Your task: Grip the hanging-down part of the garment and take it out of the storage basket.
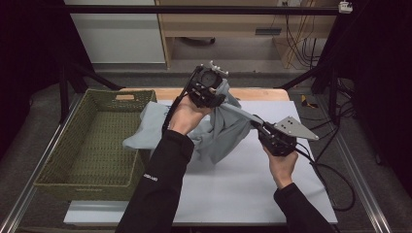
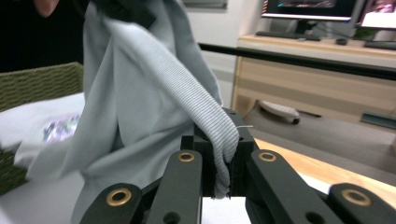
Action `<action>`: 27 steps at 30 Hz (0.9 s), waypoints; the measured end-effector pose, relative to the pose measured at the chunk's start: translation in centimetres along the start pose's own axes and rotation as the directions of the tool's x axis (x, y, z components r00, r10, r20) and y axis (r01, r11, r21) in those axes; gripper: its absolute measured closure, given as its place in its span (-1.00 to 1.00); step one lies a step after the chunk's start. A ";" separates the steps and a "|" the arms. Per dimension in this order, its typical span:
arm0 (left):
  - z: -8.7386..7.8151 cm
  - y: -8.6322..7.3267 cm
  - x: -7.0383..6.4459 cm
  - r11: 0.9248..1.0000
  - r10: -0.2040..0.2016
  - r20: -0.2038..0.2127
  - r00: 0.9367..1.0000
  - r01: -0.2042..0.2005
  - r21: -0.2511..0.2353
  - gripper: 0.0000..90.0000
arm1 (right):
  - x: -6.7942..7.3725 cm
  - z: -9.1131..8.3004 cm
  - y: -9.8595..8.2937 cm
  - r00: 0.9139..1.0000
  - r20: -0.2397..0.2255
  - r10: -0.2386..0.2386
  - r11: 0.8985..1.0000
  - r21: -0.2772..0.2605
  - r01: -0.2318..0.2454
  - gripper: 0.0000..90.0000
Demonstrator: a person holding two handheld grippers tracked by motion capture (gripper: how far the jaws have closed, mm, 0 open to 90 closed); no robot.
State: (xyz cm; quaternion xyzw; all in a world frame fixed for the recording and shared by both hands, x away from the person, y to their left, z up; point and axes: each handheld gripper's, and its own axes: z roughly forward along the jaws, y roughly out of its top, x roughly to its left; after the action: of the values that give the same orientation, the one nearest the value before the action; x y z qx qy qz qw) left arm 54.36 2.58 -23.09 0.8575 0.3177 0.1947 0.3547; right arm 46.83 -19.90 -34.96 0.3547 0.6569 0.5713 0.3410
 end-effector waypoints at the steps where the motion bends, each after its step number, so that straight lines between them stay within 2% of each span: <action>1: 0.1 0.1 -0.1 1.000 0.003 0.000 1.000 -0.003 0.001 0.77 | 0.1 -0.1 0.1 1.000 0.022 0.001 1.000 -0.015 -0.001 0.92; 5: 0.3 0.2 -0.5 1.000 0.013 -0.002 1.000 -0.013 0.005 0.77 | 0.3 -0.3 0.4 0.997 0.081 -0.019 0.999 -0.045 0.022 0.92; 10: 0.3 0.3 -0.7 1.000 0.012 0.011 1.000 -0.012 0.002 0.77 | 0.0 -0.6 0.9 0.995 0.098 -0.016 0.999 -0.044 0.021 0.92; 11: 0.4 0.3 -0.8 1.000 0.012 0.013 1.000 -0.012 -0.001 0.77 | -0.3 -0.9 1.3 0.995 0.102 -0.010 0.998 -0.063 0.017 0.92; 15: 0.5 0.7 -1.5 1.000 0.028 0.021 0.999 -0.028 0.000 0.77 | -0.7 -1.4 1.9 0.995 0.101 -0.007 0.997 -0.075 0.014 0.92; 16: 0.6 0.8 -1.6 0.999 0.032 0.021 0.999 -0.032 0.001 0.77 | -0.8 -1.5 2.0 0.996 0.093 0.004 0.997 -0.071 0.002 0.92; 17: 0.8 0.8 -1.7 0.999 0.039 0.011 0.999 -0.039 0.013 0.77 | -0.9 -1.4 1.8 0.998 0.064 0.005 0.999 -0.045 -0.003 0.91; 18: 0.8 0.8 -1.7 0.999 0.039 0.011 0.999 -0.039 0.013 0.77 | -0.9 -1.4 1.8 0.998 0.064 0.005 0.999 -0.045 -0.003 0.91; 22: 1.3 0.3 -1.5 0.999 0.032 0.005 0.999 -0.032 0.030 0.77 | -0.4 -0.6 -0.3 1.000 0.005 0.004 1.000 -0.010 -0.004 0.85; 24: 1.4 0.0 -1.3 0.999 0.023 0.005 1.000 -0.023 0.027 0.77 | -0.2 -0.3 -1.2 1.000 -0.020 0.007 1.000 0.002 -0.007 0.66; 26: 1.4 -0.1 -1.1 0.999 0.026 -0.003 1.000 -0.026 0.038 0.77 | 0.0 0.1 -2.0 0.998 -0.064 0.022 0.999 0.027 -0.020 0.52; 27: 1.4 -0.2 -1.0 0.999 0.017 0.003 1.000 -0.017 0.034 0.77 | 0.3 0.3 -2.4 0.995 -0.092 0.023 0.999 0.027 -0.020 0.30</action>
State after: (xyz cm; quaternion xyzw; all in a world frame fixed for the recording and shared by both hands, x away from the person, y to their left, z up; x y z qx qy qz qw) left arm 54.36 1.30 -24.33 0.8663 0.3131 0.1912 0.3389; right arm 46.74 -19.76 -37.34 0.3393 0.6756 0.5821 0.2993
